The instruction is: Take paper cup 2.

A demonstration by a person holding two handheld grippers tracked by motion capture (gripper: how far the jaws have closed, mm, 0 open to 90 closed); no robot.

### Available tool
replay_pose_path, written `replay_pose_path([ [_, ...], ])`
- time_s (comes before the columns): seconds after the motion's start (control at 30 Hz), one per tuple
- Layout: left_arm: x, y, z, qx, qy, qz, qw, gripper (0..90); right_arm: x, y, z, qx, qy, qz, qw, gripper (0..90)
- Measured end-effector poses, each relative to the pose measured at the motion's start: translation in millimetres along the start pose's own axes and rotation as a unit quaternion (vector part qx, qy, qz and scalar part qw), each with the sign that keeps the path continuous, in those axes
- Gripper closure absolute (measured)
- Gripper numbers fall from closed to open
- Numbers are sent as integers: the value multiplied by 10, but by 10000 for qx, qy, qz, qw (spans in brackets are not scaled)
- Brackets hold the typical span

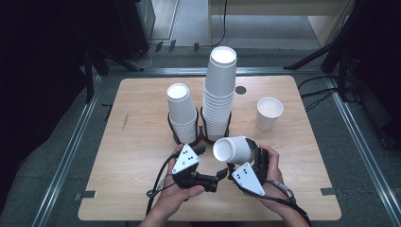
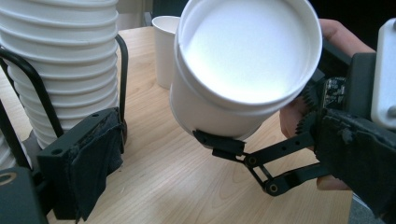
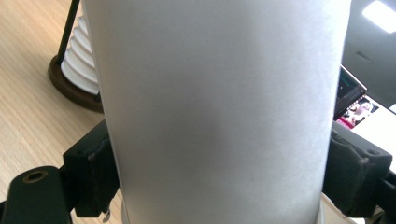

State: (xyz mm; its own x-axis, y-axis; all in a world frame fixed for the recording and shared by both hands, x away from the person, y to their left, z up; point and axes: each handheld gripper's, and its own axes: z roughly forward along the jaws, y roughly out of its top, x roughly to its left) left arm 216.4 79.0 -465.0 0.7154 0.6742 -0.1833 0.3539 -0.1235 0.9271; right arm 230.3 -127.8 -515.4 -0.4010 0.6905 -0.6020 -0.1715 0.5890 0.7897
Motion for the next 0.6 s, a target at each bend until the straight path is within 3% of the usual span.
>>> replay_pose_path([
  [0.6,11,2,9,95,-135,-85,9998,33,102,-14,-24,-291,220,-598,9975,126],
])
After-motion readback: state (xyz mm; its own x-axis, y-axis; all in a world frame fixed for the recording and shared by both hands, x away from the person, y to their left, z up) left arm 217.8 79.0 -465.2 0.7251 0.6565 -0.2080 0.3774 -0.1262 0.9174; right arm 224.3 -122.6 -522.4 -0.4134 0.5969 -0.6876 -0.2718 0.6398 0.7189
